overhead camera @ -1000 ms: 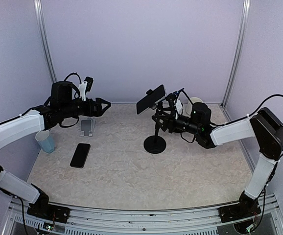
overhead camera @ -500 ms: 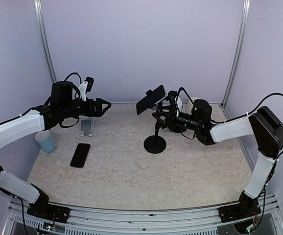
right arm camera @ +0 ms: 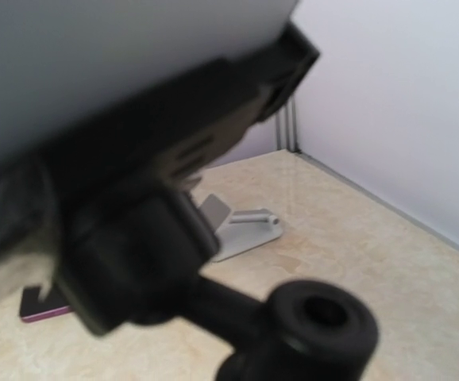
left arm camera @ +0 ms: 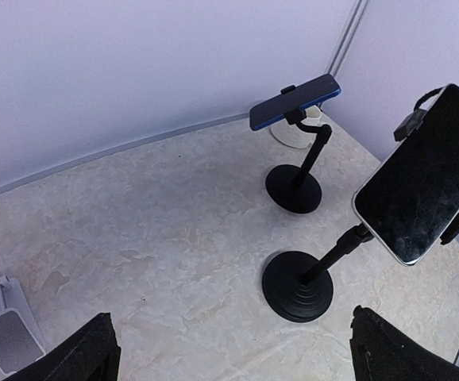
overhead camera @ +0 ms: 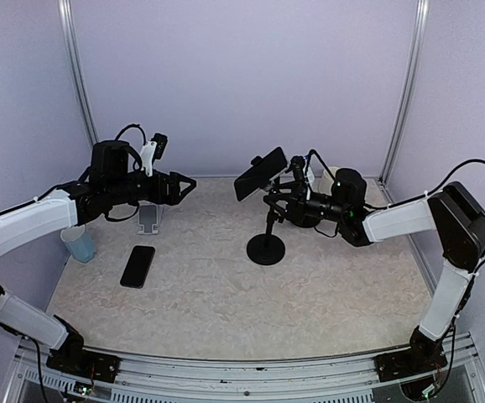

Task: Remove the phone from the phone stand

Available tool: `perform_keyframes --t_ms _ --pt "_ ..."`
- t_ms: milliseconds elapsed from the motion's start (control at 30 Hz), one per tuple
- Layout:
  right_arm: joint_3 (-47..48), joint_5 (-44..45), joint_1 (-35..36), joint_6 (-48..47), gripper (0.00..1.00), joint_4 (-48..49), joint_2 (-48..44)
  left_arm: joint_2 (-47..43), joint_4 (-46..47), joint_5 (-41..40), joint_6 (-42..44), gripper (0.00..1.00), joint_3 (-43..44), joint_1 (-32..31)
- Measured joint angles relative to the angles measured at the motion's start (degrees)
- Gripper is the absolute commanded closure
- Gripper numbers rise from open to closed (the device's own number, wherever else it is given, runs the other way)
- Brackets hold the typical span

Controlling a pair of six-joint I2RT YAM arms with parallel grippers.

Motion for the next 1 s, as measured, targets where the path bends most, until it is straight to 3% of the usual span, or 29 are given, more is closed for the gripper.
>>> perform_keyframes --t_ms 533,1000 --pt "-3.93 -15.47 -0.35 5.03 0.80 -3.65 -5.53 -5.46 -4.98 1.75 2.56 0.01 0.13 -9.81" --pt "-8.26 -22.84 2.51 0.52 0.80 -2.01 -8.17 -6.19 -6.64 -5.90 -0.92 0.01 0.13 -29.57"
